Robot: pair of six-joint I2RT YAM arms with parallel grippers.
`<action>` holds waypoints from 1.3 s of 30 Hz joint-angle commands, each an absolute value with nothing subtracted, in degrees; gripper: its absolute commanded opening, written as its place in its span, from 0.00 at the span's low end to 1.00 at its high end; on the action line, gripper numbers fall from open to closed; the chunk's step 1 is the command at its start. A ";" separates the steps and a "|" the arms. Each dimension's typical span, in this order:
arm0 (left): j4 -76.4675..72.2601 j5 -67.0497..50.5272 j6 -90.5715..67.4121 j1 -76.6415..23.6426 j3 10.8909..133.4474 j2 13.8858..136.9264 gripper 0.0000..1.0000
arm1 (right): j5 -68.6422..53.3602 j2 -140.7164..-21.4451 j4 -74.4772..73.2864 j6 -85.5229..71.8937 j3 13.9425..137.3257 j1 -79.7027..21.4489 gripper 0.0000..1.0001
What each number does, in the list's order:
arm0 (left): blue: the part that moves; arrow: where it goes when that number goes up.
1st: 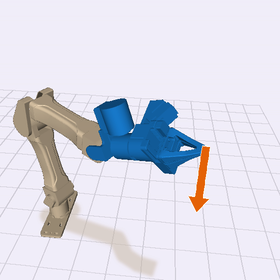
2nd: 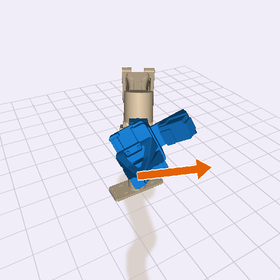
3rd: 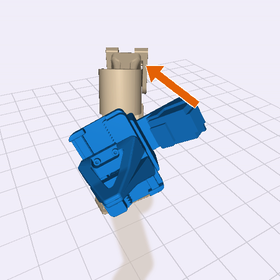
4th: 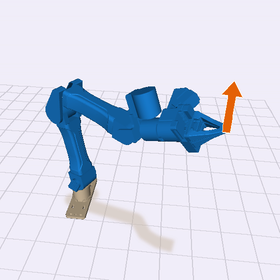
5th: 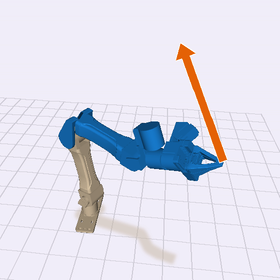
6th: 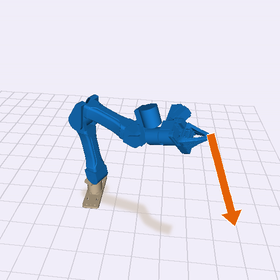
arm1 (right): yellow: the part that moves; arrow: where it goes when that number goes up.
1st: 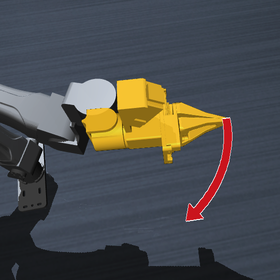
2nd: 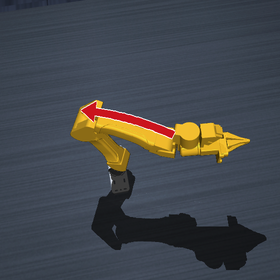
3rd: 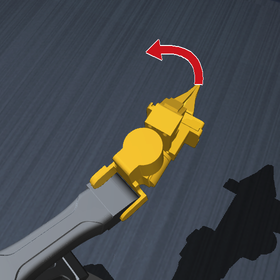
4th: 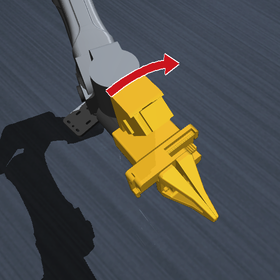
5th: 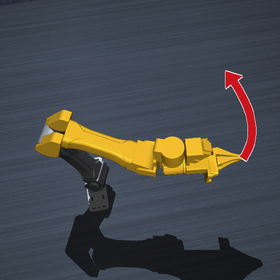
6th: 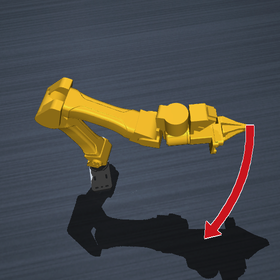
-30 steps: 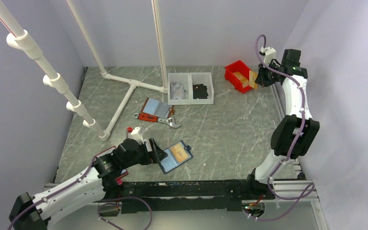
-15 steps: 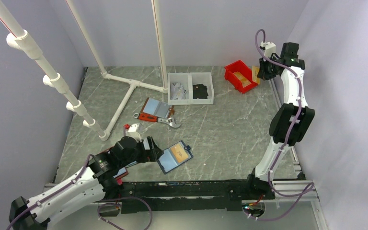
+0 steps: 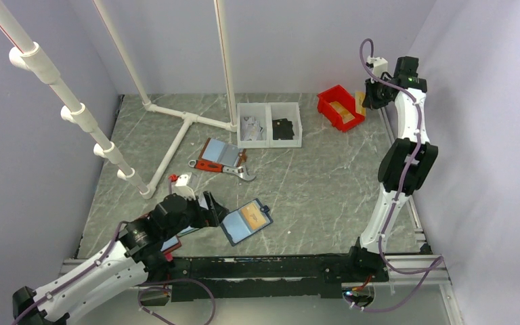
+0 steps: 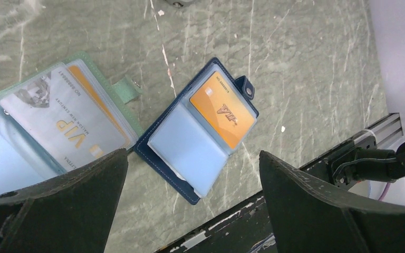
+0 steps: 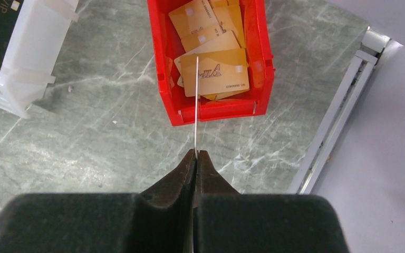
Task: Take the credit cards out of the card holder
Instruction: Place the credit card in the storage box.
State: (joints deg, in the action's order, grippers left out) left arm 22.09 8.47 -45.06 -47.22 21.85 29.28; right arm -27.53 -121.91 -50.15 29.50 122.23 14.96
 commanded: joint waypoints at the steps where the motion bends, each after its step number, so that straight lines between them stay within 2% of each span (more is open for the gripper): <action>1: 20.63 10.58 -44.43 -47.02 21.58 27.25 0.99 | -28.52 -124.21 -50.77 28.02 126.32 14.92 0.00; 27: 15.61 7.94 -46.06 -47.04 20.80 29.72 1.00 | -26.95 -138.29 -40.83 23.92 134.91 9.51 0.01; 30: 14.86 7.52 -46.67 -47.02 20.42 29.60 1.00 | -25.10 -139.15 -39.99 23.56 134.73 9.17 0.11; 32: 14.43 7.11 -46.82 -47.02 20.29 29.67 0.99 | -22.53 -139.54 -39.30 23.42 134.59 8.99 0.13; 36: 14.84 6.53 -47.28 -47.02 20.69 29.63 0.99 | -12.27 -139.17 -36.35 21.51 134.06 8.62 0.31; 39: 14.93 6.06 -47.82 -46.98 20.52 29.33 0.99 | -7.72 -137.84 -34.67 20.94 133.27 8.61 0.37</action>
State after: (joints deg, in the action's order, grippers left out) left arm 16.97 7.31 -46.41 -47.22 20.51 30.09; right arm -16.91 -139.41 -39.88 22.85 132.16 8.84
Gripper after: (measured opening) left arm 0.994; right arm 0.348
